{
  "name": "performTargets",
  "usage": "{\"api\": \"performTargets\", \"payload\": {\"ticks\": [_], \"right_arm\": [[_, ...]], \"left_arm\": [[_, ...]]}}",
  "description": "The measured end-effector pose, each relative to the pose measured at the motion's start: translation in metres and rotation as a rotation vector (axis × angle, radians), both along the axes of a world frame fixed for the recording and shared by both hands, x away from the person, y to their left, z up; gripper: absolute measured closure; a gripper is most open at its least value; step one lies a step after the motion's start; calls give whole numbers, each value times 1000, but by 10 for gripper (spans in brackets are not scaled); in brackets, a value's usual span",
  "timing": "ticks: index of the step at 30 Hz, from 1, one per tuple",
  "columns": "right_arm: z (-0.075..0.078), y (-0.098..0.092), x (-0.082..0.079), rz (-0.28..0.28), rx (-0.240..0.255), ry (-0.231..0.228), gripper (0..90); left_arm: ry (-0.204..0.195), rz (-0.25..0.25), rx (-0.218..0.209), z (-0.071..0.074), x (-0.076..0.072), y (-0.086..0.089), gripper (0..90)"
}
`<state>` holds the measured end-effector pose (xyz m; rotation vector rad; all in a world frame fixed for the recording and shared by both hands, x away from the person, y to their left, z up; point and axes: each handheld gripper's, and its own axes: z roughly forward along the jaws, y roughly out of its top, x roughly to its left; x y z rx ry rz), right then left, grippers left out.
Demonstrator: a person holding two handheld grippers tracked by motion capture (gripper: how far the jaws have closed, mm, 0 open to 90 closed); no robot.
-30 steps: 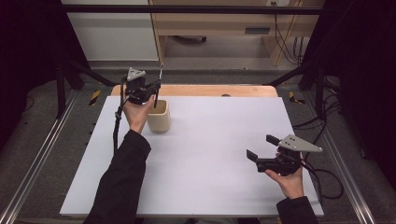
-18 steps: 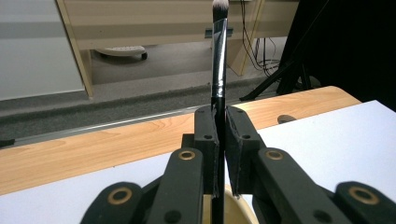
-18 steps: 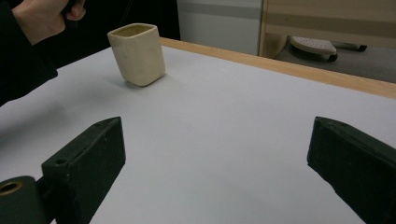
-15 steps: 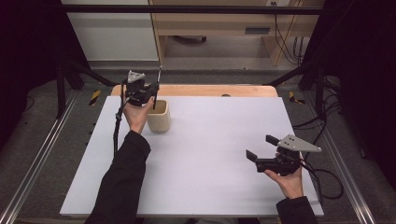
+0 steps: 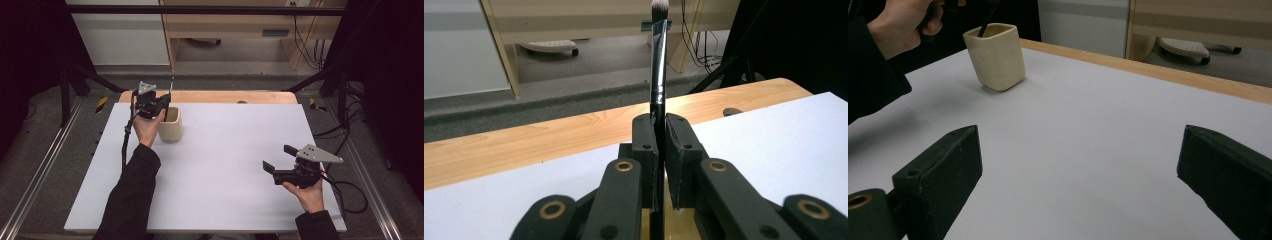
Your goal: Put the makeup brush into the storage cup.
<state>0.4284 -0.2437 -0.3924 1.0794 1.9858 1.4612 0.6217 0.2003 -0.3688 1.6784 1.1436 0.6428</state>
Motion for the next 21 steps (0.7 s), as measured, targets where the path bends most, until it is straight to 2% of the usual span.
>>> {"api": "performTargets", "payload": {"ticks": [21], "right_arm": [[1, -1, -1, 0, 6, -3, 45]], "left_arm": [[24, -15, 25, -25, -11, 3, 839]]}}
